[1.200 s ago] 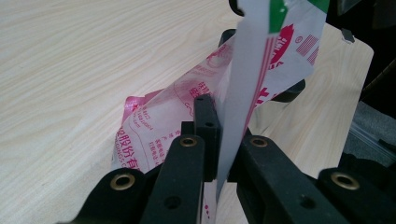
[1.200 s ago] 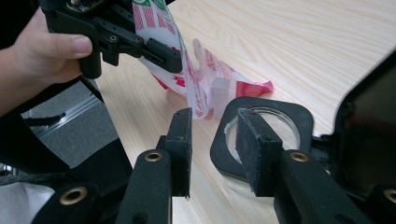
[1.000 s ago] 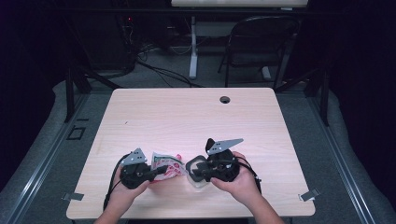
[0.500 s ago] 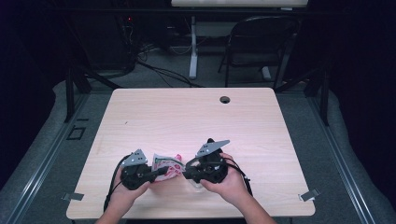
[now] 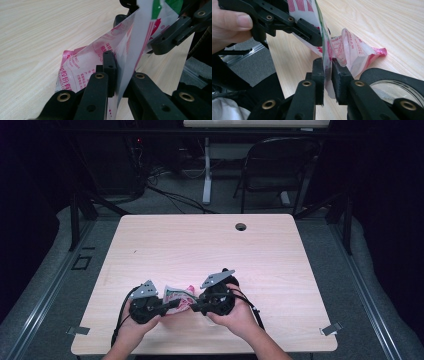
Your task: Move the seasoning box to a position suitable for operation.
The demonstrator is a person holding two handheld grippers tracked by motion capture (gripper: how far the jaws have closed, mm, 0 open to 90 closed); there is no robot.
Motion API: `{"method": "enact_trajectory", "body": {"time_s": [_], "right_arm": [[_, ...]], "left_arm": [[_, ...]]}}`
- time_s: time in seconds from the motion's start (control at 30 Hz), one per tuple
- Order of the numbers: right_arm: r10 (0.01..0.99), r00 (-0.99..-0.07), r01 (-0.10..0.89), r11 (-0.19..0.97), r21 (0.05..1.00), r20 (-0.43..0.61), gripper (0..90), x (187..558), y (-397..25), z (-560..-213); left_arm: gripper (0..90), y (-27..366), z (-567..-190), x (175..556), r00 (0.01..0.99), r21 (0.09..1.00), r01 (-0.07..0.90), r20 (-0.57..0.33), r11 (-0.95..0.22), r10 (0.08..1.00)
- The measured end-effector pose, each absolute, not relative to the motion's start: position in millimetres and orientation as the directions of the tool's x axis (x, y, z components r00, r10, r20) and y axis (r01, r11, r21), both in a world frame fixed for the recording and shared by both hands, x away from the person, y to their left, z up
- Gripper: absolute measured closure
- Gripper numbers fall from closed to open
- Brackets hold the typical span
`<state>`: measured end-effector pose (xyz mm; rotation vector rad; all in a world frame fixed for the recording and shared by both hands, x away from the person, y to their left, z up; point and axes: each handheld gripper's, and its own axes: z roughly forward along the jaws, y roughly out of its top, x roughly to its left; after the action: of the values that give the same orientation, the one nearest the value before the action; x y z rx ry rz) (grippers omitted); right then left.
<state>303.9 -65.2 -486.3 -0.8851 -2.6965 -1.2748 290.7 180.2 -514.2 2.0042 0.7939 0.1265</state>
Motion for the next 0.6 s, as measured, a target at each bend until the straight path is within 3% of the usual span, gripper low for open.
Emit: {"method": "enact_trajectory", "body": {"time_s": [0.2, 0.6], "right_arm": [[0.482, -0.838, 0.509, 0.519, 0.687, 0.256, 90.0, 306.1, -63.4, -488.9], [0.487, -0.83, 0.52, 0.501, 0.692, 0.272, 90.0, 308.8, -63.9, -485.8]], "left_arm": [[86.9, 179.9, -514.8, 290.5, 0.787, 0.805, 0.48, -0.222, -0.347, 0.575], [79.9, 182.8, -514.8, 289.0, 0.794, 0.81, 0.473, -0.22, -0.347, 0.567]]}}
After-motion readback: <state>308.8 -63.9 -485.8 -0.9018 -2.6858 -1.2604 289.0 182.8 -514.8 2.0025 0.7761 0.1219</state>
